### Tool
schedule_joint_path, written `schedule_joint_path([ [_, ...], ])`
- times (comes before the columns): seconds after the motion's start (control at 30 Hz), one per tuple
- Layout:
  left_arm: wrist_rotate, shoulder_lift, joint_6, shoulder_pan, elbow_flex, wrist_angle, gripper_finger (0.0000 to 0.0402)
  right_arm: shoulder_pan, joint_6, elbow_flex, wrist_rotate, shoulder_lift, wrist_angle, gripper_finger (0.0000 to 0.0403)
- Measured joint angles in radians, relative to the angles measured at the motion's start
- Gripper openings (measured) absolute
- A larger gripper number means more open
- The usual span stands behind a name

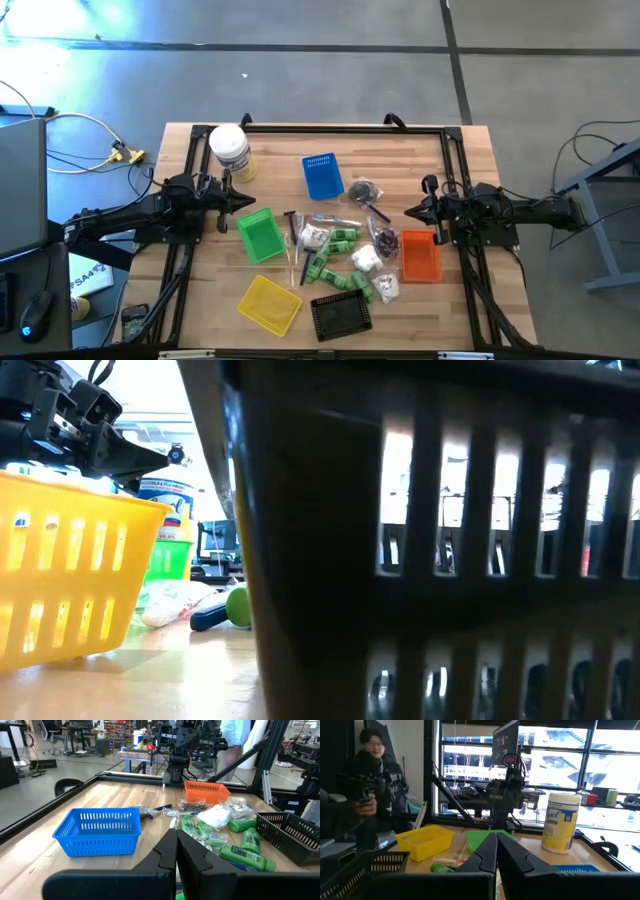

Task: Pick & Place Travel size toiletries
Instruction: Put the shampoo bottle into the blue bin

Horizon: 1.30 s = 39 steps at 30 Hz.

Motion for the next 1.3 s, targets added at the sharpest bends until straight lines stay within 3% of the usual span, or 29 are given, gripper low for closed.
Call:
schedule_joint_path([
  [0.27, 0.000, 0.000, -0.001, 0.000, 0.000, 0.000, 0.0000, 0.000, 0.000, 0.000, -0.001, 0.000, 0.077, 0.0003],
  [0.5, -0.001, 0.000, -0.183, 0.000, 0.000, -0.004, 0.0000, 0.000, 0.000, 0.000, -0.005, 0.000, 0.103, 0.0003],
  [0.73, -0.017, 0.000, -0.195, 0.000, 0.000, -0.006, 0.0000, 0.000, -0.003, 0.000, 0.004, 0.000, 0.102, 0.0003],
  [1.1, -0.106, 0.000, -0.176, 0.000, -0.001, 0.001, 0.0000, 0.000, -0.250, 0.000, 0.146, 0.000, 0.111, 0.0003],
  [1.3, -0.069, 0.048, -0.197, -0.018, 0.020, 0.127, 0.0000, 0.000, -0.274, 0.000, 0.128, 0.000, 0.135, 0.0003],
])
